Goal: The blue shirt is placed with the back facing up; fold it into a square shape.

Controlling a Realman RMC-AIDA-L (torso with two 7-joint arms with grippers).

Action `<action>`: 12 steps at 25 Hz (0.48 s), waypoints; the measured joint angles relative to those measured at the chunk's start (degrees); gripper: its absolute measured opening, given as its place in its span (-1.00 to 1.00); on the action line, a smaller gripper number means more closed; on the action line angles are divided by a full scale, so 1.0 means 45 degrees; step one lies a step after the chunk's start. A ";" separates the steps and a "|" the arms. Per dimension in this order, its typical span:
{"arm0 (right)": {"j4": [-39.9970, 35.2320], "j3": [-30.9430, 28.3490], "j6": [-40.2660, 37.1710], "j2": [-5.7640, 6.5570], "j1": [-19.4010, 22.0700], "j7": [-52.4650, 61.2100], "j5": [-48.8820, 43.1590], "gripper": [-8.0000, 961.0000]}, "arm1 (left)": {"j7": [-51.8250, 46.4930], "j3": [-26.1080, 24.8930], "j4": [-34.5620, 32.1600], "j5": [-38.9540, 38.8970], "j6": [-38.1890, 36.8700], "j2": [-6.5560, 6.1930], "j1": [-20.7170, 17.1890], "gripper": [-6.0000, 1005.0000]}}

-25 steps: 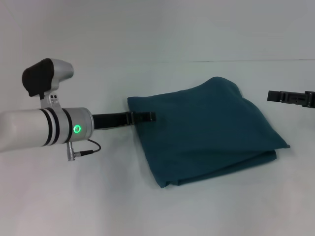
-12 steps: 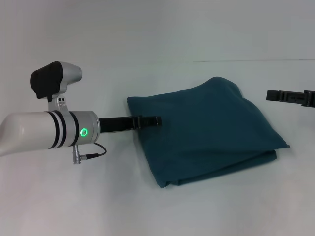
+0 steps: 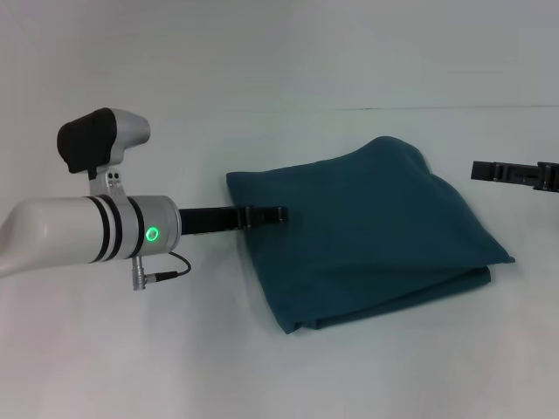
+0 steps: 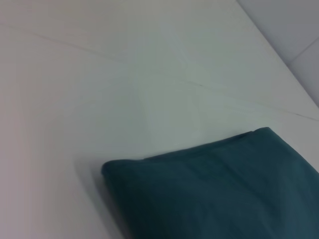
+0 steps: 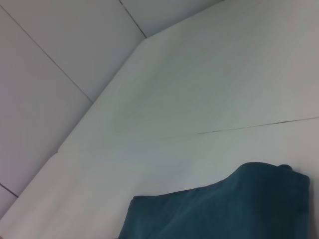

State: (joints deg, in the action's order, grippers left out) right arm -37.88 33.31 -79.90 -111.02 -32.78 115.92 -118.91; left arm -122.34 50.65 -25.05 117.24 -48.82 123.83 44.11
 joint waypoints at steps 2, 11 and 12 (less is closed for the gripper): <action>-0.0001 0.0000 0.0003 0.0000 0.0000 -0.0004 -0.0001 0.73 | 0.0003 0.0064 0.0000 0.0000 0.0000 0.0011 0.0036 0.60; 0.0000 0.0000 0.0018 0.0004 0.0006 -0.0040 0.0000 0.73 | 0.0021 0.0124 0.0000 -0.0007 -0.0051 0.0021 0.0105 0.56; 0.0000 -0.0005 0.0020 0.0005 0.0008 -0.0041 0.0000 0.73 | 0.0022 0.0125 0.0000 -0.0007 -0.0050 0.0021 0.0118 0.56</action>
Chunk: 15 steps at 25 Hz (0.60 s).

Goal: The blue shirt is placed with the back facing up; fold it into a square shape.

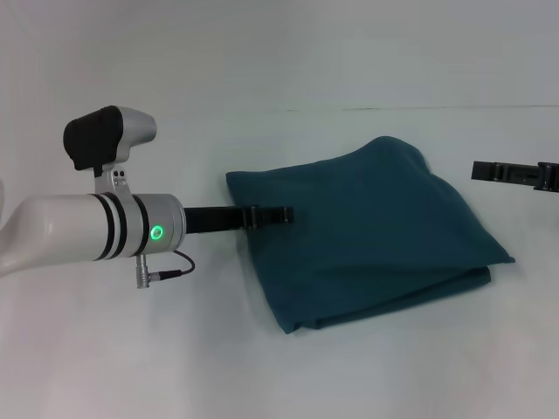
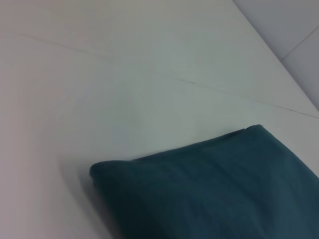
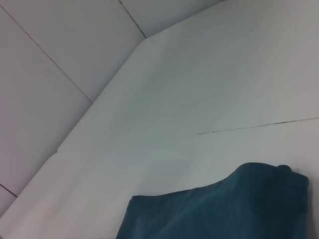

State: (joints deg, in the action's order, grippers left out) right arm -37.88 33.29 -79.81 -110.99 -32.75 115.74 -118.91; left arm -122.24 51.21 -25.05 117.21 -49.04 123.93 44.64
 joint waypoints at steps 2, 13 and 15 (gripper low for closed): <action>-0.0001 -0.0018 0.0001 0.0000 0.0003 0.0000 0.0000 0.73 | 0.0000 0.0003 0.0000 0.0000 0.0018 0.0000 0.0021 0.55; -0.0001 -0.0041 0.0003 -0.0018 0.0024 0.0001 0.0000 0.72 | 0.0014 0.0502 0.0020 0.0007 0.0970 0.0001 0.0041 0.22; 0.0000 -0.0042 0.0002 -0.0020 0.0023 0.0001 0.0000 0.72 | 0.0016 0.0590 0.0021 0.0007 0.1025 0.0001 0.0041 0.10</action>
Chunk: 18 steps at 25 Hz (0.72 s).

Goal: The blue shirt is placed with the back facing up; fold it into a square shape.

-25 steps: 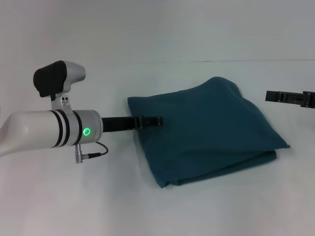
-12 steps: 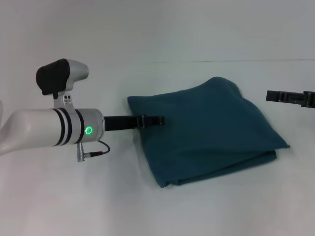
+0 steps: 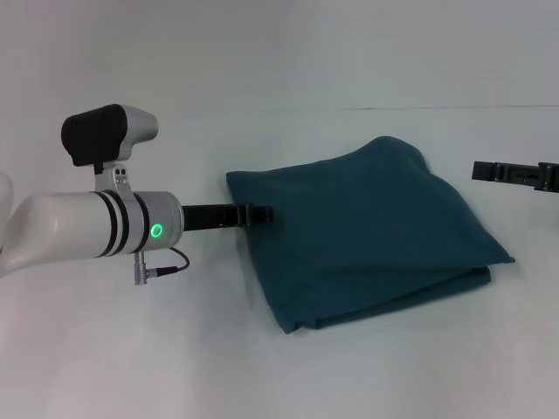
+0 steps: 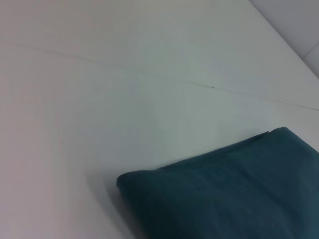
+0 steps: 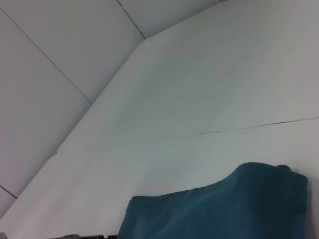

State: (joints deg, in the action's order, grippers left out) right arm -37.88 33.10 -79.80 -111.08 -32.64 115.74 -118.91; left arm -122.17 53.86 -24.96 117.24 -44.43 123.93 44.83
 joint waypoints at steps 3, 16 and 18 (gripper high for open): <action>0.0000 -0.0011 0.0000 -0.0001 -0.0006 0.0001 0.0001 0.72 | 0.0001 0.0024 0.0000 0.0000 0.0015 0.0000 0.0000 -0.04; 0.0000 -0.0010 0.0000 -0.0007 -0.0002 0.0002 0.0000 0.72 | 0.0015 0.0023 0.0000 0.0000 0.0219 0.0020 0.0000 -0.81; 0.0000 -0.0017 0.0005 -0.0017 0.0001 0.0002 0.0000 0.72 | 0.0033 0.0022 0.0000 -0.0002 0.0256 0.0020 0.0000 -0.93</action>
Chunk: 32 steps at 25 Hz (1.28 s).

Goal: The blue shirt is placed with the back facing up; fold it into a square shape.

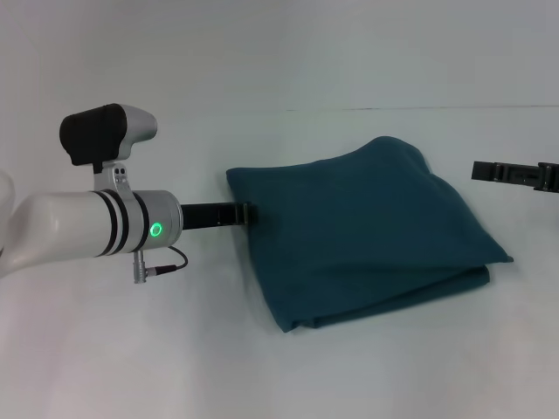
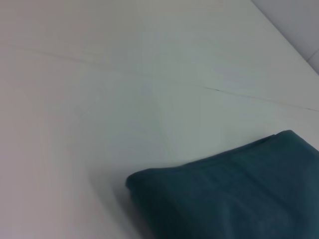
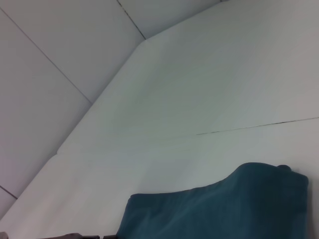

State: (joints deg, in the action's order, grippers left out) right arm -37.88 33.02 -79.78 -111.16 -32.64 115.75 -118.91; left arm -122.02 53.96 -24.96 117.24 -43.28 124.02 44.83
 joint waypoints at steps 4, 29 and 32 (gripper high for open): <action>0.0000 -0.0009 0.0010 -0.0005 0.0006 -0.0007 0.0001 0.72 | 0.0134 -0.0044 -0.0055 -0.0082 0.0168 -0.0001 -0.0014 -0.99; 0.0133 0.0030 0.0301 -0.0100 -0.0011 -0.0176 0.0072 0.73 | 0.0516 -0.0084 -0.0886 -0.0111 0.1820 -0.0064 0.0315 -0.96; 0.0131 0.0043 0.0346 -0.0129 -0.0047 -0.0201 0.0032 0.73 | 0.0621 -0.0132 -0.0996 -0.0124 0.1897 -0.0044 0.0148 -0.86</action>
State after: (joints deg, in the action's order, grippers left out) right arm -37.29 33.22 -78.22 -111.74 -32.85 114.85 -118.77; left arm -119.23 53.37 -29.44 116.68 -34.74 123.82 45.49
